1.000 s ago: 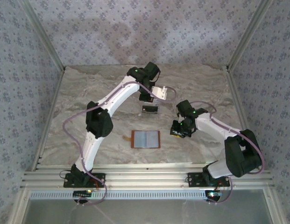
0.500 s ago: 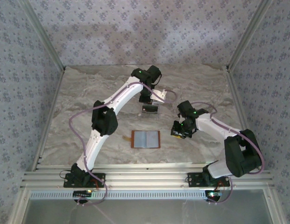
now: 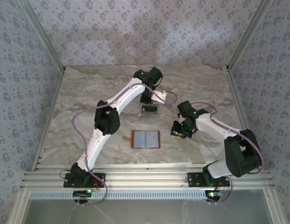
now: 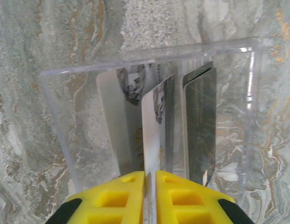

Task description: Take the credit cards out of the card holder

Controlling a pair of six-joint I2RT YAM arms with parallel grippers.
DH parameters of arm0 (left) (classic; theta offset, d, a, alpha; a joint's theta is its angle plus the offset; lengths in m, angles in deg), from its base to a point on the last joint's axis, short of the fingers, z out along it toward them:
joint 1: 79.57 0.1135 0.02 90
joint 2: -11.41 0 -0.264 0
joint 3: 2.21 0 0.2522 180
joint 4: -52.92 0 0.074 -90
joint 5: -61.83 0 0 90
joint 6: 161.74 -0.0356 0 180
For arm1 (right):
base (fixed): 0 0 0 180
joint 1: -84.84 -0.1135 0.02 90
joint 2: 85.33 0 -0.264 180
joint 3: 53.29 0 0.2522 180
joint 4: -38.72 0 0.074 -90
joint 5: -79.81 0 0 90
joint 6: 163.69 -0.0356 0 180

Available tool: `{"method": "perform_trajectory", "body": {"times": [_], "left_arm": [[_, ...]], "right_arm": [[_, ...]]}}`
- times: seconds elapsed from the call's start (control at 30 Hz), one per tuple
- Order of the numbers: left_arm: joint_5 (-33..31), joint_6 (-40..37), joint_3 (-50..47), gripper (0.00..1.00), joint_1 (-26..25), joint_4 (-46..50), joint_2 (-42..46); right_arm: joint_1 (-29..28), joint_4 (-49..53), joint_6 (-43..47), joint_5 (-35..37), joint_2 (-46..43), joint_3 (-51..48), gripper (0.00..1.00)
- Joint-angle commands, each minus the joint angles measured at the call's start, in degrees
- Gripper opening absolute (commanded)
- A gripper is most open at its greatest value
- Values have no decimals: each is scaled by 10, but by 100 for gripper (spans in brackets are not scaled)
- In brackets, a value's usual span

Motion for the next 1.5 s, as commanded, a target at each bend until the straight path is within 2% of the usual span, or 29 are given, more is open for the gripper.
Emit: {"method": "perform_trajectory", "body": {"times": [0.0,0.1,0.2,0.33,0.67,0.77,0.97,1.2,1.37,1.47], "left_arm": [[-13,-7,34,17,2,-13,-17],[-20,-5,43,19,3,-18,-22],[-26,1,49,28,3,-24,-21],[-29,26,60,31,2,-22,-17],[-33,219,46,30,-11,-8,39],[-32,276,-30,29,-23,-37,84],[10,418,-234,29,-31,-163,213],[56,641,-454,31,-28,-345,359],[106,776,-542,32,-24,-409,413],[151,837,-560,33,-24,-409,417]], "right_arm": [[4,10,4,-2,-13,-11,21],[5,10,4,-2,-15,-12,21],[5,10,4,-1,-17,-13,21],[5,4,3,3,-19,-12,21],[-5,-7,-1,6,-10,4,21],[-11,-6,-1,7,-2,13,21],[-25,-6,-19,15,6,26,21],[-54,-7,-27,21,23,44,21],[-71,-10,-31,26,32,57,22],[-77,-18,-33,26,39,61,22]]}}
